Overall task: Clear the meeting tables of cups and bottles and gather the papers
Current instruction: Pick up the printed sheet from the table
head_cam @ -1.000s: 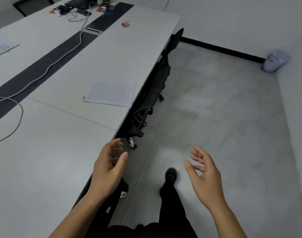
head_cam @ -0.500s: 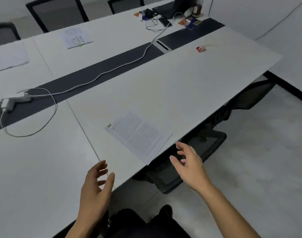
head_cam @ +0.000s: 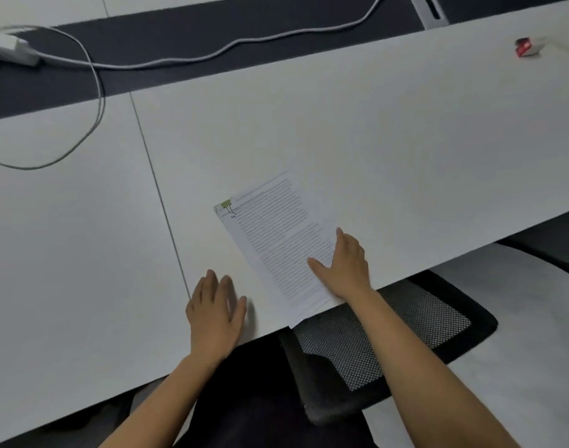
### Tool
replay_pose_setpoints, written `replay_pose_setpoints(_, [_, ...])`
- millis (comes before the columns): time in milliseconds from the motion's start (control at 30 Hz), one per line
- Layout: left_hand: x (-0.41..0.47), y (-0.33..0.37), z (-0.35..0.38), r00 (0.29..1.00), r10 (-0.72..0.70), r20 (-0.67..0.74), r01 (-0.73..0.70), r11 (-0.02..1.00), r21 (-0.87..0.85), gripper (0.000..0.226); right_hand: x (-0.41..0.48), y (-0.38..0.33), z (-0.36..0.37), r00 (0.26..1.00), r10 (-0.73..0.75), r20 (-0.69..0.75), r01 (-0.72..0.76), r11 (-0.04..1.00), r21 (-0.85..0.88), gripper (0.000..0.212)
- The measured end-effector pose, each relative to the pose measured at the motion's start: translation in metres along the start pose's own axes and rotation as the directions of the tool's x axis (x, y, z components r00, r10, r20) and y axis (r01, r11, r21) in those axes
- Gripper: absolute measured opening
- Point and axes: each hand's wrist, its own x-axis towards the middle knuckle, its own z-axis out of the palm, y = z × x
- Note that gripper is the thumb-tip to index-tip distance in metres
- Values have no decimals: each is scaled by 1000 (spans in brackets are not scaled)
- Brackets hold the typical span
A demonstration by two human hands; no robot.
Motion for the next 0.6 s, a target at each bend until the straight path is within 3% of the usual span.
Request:
replay_pose_setpoints(67, [2, -4, 10, 999, -5, 32, 2, 996, 92, 69, 9, -8, 6, 998, 49, -37, -52, 994, -92, 115])
replay_pose_setpoints(167, [-2, -9, 21, 997, 13, 75, -27, 981, 191, 73, 18, -18, 5, 987, 155, -41, -158, 986, -63, 132])
replay_pose_setpoints(367, [-3, -6, 29, 997, -27, 78, 12, 981, 194, 71, 26, -29, 5, 974, 214, 69, -213, 977, -20, 128])
replay_pose_setpoints(500, [-4, 4, 29, 998, -64, 23, 62, 995, 80, 63, 21, -31, 9, 989, 115, 95, -131, 973, 187, 110])
replay_pose_setpoints(600, [1, 21, 26, 979, -197, -55, 185, 968, -167, 71, 14, -27, 11, 988, 24, 153, -78, 931, 357, 72])
